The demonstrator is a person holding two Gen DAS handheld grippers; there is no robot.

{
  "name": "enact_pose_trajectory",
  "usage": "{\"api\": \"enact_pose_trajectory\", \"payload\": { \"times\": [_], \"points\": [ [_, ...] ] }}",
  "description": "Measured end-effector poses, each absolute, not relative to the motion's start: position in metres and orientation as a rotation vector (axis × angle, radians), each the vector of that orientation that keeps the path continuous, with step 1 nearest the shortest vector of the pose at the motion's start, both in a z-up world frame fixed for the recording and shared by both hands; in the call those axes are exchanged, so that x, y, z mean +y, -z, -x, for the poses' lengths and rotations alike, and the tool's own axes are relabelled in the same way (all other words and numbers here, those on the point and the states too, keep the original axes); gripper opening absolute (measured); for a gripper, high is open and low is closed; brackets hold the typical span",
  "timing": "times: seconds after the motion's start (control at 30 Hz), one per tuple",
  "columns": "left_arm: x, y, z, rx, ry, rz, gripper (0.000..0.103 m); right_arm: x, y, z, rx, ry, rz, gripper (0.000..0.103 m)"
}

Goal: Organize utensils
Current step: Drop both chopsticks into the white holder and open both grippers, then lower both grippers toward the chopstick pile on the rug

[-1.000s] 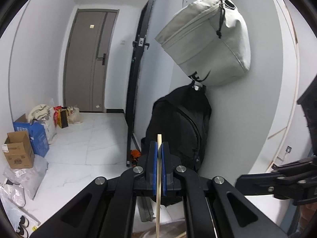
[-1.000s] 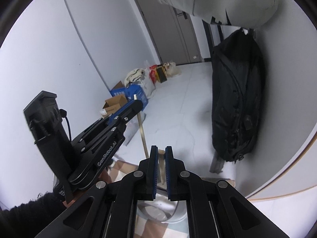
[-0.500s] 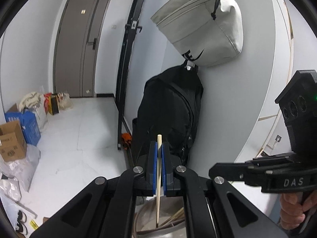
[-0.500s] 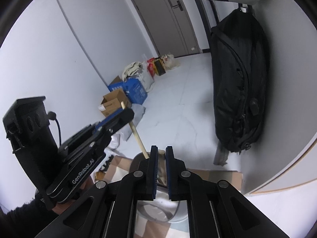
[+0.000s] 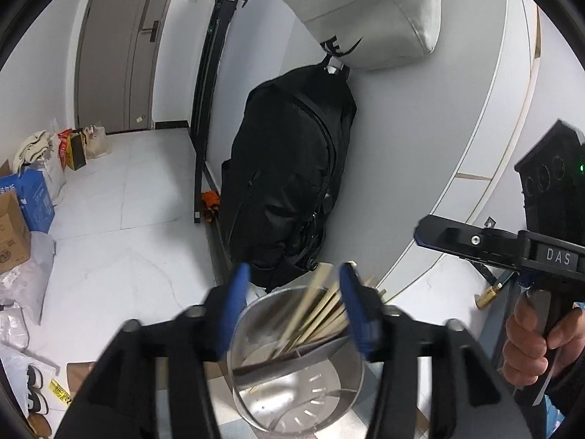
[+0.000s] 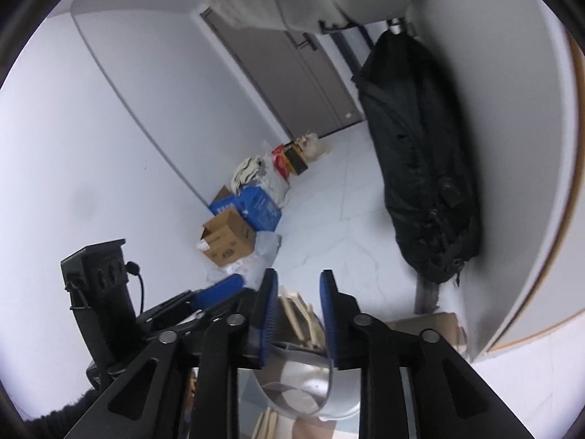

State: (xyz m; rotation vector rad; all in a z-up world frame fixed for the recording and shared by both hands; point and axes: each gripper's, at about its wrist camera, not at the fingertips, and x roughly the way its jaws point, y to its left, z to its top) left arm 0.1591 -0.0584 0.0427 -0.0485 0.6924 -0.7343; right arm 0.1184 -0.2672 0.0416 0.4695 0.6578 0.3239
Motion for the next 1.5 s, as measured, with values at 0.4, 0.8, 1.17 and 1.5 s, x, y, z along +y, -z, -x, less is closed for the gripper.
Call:
{"api": "enact_pose_trajectory", "payload": {
  "times": [0.4,0.8,1.17,1.5],
  "points": [
    [-0.017,-0.06,-0.117,0.645,0.517,0.102,0.063,-0.263,-0.055,-0.061,0.584,-0.299,-0.437,0.065],
    [0.001,-0.07,-0.066,0.571,0.36,0.091,0.078,-0.227,-0.055,-0.009,0.55,-0.34,-0.35,0.084],
    [0.032,-0.04,-0.031,0.59,0.278,0.15,0.085,-0.189,-0.024,0.017,0.604,-0.393,-0.288,0.096],
    [0.058,0.006,-0.023,0.643,0.171,0.213,0.09,-0.161,0.015,0.017,0.7,-0.385,-0.221,0.098]
  ]
}}
